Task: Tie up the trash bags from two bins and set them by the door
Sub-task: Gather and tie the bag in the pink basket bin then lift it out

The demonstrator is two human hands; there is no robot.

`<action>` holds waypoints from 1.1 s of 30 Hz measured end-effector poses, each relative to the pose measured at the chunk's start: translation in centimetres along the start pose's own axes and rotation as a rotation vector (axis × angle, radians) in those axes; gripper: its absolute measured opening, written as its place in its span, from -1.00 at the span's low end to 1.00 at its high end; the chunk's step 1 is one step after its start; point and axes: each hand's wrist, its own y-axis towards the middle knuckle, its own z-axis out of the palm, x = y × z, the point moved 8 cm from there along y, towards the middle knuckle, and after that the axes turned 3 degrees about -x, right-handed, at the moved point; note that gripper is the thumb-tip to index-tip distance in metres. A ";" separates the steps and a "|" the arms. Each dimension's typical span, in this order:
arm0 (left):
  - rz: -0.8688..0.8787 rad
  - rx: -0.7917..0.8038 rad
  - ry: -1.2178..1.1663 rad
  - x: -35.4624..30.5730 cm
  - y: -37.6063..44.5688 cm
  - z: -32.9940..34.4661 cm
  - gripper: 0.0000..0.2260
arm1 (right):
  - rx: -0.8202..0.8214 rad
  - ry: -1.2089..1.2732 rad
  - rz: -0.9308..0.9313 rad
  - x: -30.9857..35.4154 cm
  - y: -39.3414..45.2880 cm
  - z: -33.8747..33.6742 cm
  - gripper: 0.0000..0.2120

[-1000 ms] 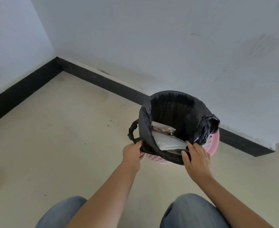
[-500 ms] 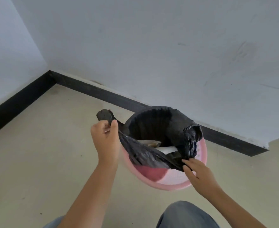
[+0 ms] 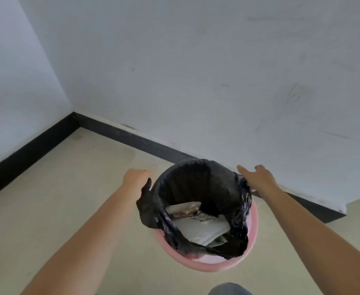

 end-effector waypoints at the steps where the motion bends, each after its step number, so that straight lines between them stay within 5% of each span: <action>1: 0.095 -0.064 0.159 -1.1 0.2 -0.4 -0.87 | 0.005 -0.102 -0.013 0.3 0.9 0.4 -0.67; 6: 0.428 -0.123 0.613 -5.0 -0.7 0.4 -0.69 | -0.040 -0.369 0.001 1.6 2.2 0.7 -0.75; 12: 0.970 -0.188 0.566 -9.7 -4.7 2.0 -0.56 | -0.334 0.457 -0.378 6.3 -1.0 -4.0 -0.73; 19: 1.459 -0.151 0.305 -10.5 -12.7 0.9 -0.70 | -0.382 0.846 -0.452 5.3 -5.7 -7.4 -0.76; 22: 1.371 -0.100 0.186 -8.8 -13.1 -0.7 -0.78 | -0.327 0.805 -0.421 2.7 -6.7 -6.8 -0.83; 26: 0.993 -0.055 0.055 -5.7 -10.8 -2.3 -0.30 | -0.236 0.898 -0.413 -0.4 -7.2 -5.6 -0.80; 29: 0.801 0.066 0.145 -1.5 -9.1 -2.2 0.03 | -0.099 0.825 -0.554 -2.6 -8.8 -4.4 -0.43; 33: 0.704 0.320 0.470 3.0 -8.1 0.1 0.25 | 0.041 0.303 -0.533 -4.7 -10.1 -0.5 0.16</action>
